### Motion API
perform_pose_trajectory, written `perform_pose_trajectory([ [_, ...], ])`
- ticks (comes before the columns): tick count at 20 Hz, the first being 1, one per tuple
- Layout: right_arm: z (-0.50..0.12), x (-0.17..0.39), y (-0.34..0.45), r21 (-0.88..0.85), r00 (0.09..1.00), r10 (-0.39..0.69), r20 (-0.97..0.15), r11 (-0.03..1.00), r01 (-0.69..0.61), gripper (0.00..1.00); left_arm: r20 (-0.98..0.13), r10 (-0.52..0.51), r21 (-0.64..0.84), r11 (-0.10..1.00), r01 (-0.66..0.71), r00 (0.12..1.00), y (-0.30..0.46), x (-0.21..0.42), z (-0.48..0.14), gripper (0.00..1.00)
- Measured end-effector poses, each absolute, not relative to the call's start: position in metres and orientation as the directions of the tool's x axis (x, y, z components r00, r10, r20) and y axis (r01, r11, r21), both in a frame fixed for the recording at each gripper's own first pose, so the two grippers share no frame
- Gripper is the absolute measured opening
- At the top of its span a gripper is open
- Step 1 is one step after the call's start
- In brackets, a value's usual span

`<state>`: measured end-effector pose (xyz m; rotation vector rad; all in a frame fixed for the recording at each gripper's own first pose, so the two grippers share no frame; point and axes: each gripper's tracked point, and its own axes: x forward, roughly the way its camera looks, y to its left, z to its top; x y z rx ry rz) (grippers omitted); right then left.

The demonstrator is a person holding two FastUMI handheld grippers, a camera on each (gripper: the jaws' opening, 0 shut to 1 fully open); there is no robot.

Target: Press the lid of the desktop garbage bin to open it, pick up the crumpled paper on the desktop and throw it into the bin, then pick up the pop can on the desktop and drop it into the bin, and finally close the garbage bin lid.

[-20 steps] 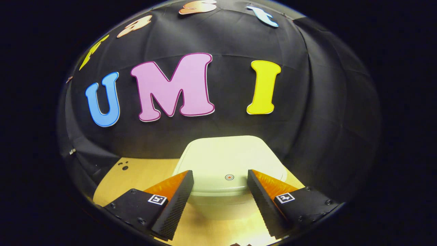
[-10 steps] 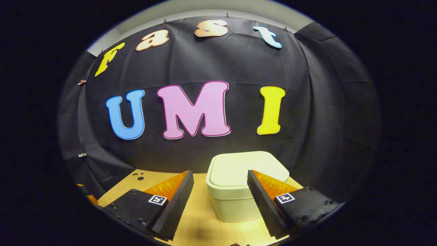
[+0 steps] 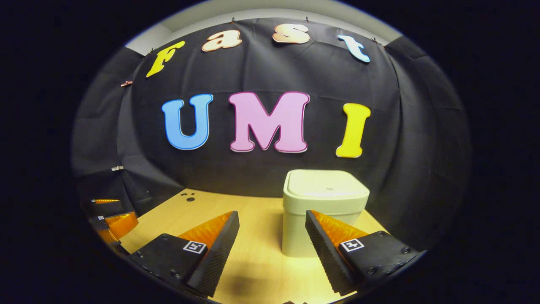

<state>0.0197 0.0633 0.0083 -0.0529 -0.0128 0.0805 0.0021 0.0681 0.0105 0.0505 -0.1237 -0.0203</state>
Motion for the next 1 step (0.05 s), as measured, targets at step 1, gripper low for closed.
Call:
perform_pose_trajectory([
  [1, -0.0022, 0.0161, 0.0673, -0.048, 0.996, 0.087, -0.011, 0.995, -0.087, 0.99, 0.123, -0.026, 0.056, 0.998, 0.019, 0.992, 0.0675, 0.0022, 0.0104, 0.96],
])
